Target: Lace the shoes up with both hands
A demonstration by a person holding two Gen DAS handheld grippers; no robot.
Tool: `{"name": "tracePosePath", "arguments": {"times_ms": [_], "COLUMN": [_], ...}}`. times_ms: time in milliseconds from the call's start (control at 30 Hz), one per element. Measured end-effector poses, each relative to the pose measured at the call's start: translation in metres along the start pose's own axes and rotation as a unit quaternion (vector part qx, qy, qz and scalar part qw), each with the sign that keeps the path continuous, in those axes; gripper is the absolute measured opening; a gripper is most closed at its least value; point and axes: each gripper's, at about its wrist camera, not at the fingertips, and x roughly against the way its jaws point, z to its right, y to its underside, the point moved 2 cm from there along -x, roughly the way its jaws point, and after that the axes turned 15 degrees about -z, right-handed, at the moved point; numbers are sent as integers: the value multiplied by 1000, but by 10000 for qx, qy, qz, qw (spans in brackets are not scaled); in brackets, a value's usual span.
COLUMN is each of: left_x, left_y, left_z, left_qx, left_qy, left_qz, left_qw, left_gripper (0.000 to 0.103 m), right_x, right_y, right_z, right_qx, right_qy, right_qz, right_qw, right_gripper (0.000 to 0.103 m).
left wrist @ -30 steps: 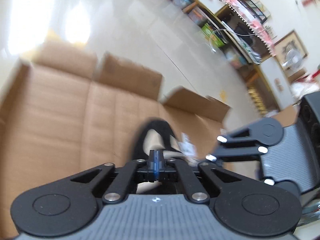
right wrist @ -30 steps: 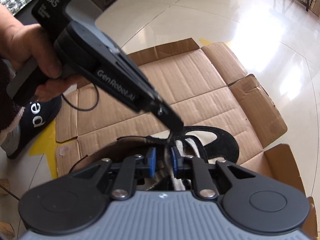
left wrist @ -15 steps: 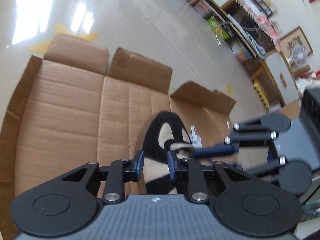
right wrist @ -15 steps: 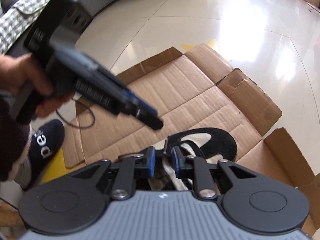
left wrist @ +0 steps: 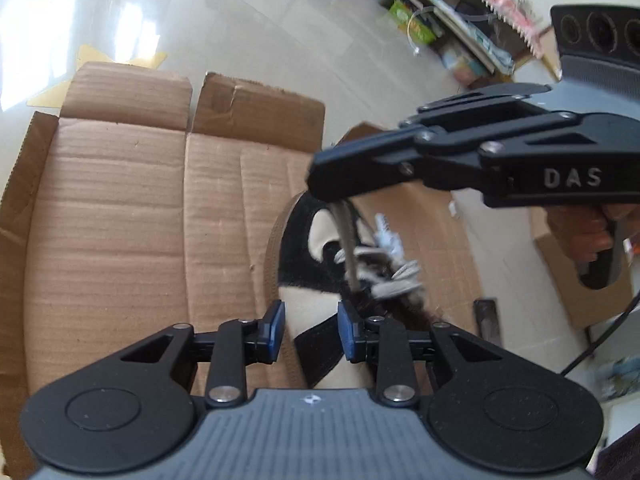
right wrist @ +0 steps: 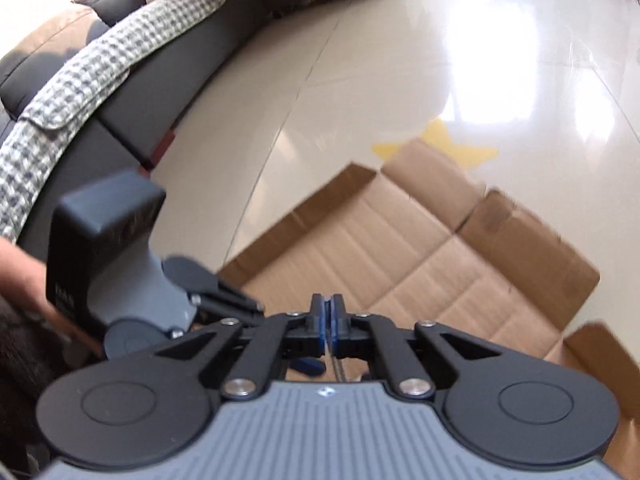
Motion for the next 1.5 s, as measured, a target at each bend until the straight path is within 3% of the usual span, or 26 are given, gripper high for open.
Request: {"name": "tracePosePath", "arguments": {"times_ms": [167,233,267,333,467,633,767,833,933,1033,1100,1200,1367,1500], "left_x": [-1,-7,-8,-7,4,18,29,29,29,35,47,61,93,117], "left_y": [-9,-12,-12,-13,-6,-6,-6,-2,4,6,4,0,-7,-9], "left_z": [5,5,6,14,35,38,42,48,54,56,52,46,30,18], "left_qx": [3,42,5,-218,-901,-1124,-1410,-1652,-1864,-2129,-2294,-2444,-2676,-2690], "left_qy": [318,356,319,69,-750,-1494,-2163,-2505,-2756,-3251,-3650,-4050,-4811,-5175], "left_qz": [184,185,194,253,481,599,703,766,805,934,1014,1027,934,750], "left_qw": [9993,9992,9993,9994,9919,9805,9635,9508,9396,9167,8966,8750,8296,8089], "left_gripper": [29,17,1,1,0,0,0,0,0,0,0,0,0,0], "right_x": [0,2,4,11,31,37,13,6,-3,-7,-8,-8,-13,-16], "right_y": [-2,-2,-1,1,16,53,88,98,109,114,117,118,121,124], "right_z": [-9,-11,-13,-12,4,5,-31,-38,-43,-44,-44,-45,-47,-47], "right_qx": [16,4,24,11,-359,-526,-512,-517,-691,-807,-792,-843,-787,-766], "right_qy": [-124,-178,-171,-99,229,889,1190,1355,1490,1582,1678,1720,1782,1762], "right_qz": [-37,-9,10,90,359,-4,-660,-744,-732,-712,-700,-664,-735,-787], "right_qw": [9999,9998,9999,9999,9984,9947,9894,9866,9837,9815,9801,9792,9781,9782], "right_gripper": [3,3,4,5,25,28,30,30,30,32,35,35,35,35]}}
